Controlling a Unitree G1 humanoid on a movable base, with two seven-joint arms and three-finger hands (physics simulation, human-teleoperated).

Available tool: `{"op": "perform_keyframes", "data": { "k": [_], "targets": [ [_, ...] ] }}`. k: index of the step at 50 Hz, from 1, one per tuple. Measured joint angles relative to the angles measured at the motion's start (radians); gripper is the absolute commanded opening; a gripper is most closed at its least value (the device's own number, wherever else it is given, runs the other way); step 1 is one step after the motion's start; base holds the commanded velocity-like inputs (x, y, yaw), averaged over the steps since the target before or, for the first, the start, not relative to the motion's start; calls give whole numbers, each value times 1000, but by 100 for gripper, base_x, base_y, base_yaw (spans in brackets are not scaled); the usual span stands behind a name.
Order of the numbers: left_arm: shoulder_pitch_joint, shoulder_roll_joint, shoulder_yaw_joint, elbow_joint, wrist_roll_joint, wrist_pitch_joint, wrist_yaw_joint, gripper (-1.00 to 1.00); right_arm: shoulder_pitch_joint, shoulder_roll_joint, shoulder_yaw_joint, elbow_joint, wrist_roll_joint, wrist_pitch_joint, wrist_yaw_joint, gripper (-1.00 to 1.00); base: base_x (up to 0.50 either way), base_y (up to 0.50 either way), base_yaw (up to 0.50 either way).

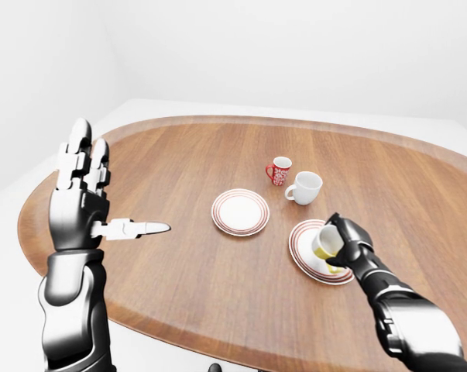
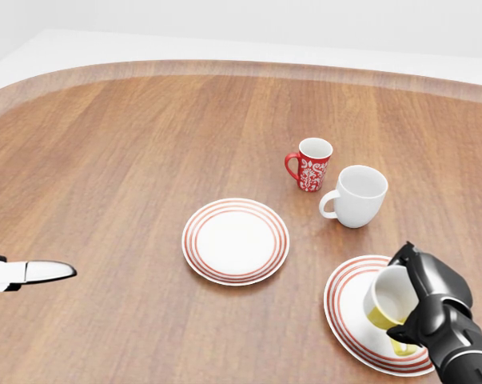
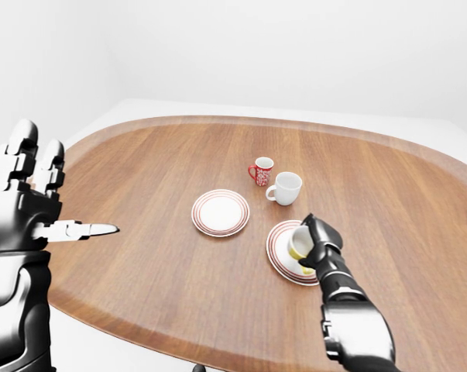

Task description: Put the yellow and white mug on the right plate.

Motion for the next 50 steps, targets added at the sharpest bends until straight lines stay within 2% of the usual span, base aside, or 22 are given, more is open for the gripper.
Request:
{"op": "perform_keyframes", "data": {
  "k": [50],
  "targets": [
    [4,-3,-3,-6,6,0,-3,97,-41,14,-24,9,-41,0,-96,-100,0,0,0]
  ]
}}
